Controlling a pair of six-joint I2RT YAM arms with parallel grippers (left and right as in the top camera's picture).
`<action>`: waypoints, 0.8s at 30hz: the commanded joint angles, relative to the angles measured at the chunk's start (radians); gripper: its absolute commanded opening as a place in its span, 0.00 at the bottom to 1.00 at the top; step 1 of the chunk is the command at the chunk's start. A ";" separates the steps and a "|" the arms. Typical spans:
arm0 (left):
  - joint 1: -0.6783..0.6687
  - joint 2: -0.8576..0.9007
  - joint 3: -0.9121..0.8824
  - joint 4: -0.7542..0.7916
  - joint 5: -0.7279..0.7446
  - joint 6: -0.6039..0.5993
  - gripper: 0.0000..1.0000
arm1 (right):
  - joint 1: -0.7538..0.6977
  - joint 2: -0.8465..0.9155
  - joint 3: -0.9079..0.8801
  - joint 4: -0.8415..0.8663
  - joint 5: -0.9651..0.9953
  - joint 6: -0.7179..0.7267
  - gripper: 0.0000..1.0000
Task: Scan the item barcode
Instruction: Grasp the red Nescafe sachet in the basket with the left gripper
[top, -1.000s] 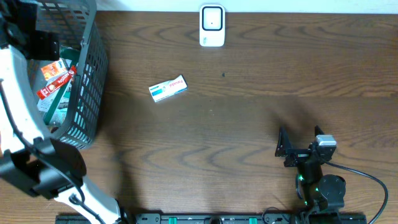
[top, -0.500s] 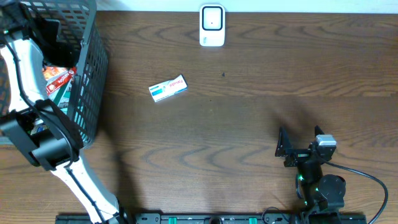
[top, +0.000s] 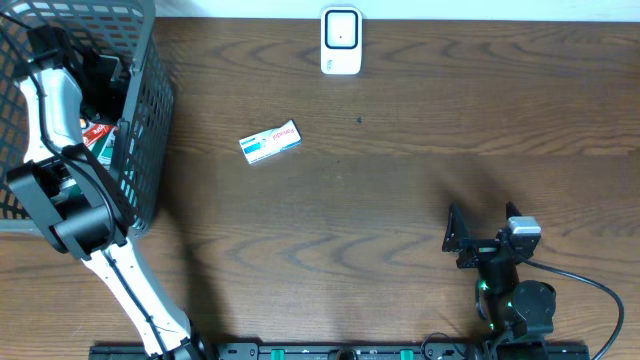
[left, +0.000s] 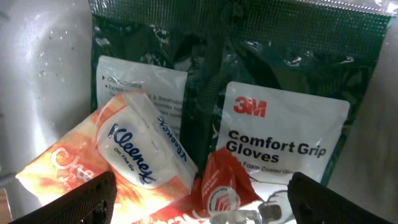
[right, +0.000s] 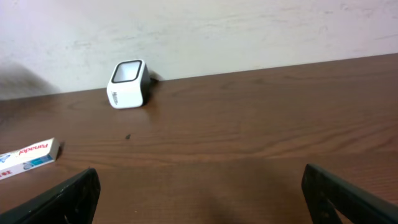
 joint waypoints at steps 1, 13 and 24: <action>0.000 0.004 -0.013 0.017 0.058 0.038 0.88 | -0.005 -0.002 -0.001 -0.004 -0.004 0.010 0.99; 0.001 0.073 -0.014 0.022 0.092 0.025 0.52 | -0.005 -0.002 -0.001 -0.004 -0.004 0.010 0.99; 0.001 0.074 -0.014 -0.017 0.087 -0.017 0.07 | -0.005 -0.002 -0.001 -0.004 -0.004 0.010 0.99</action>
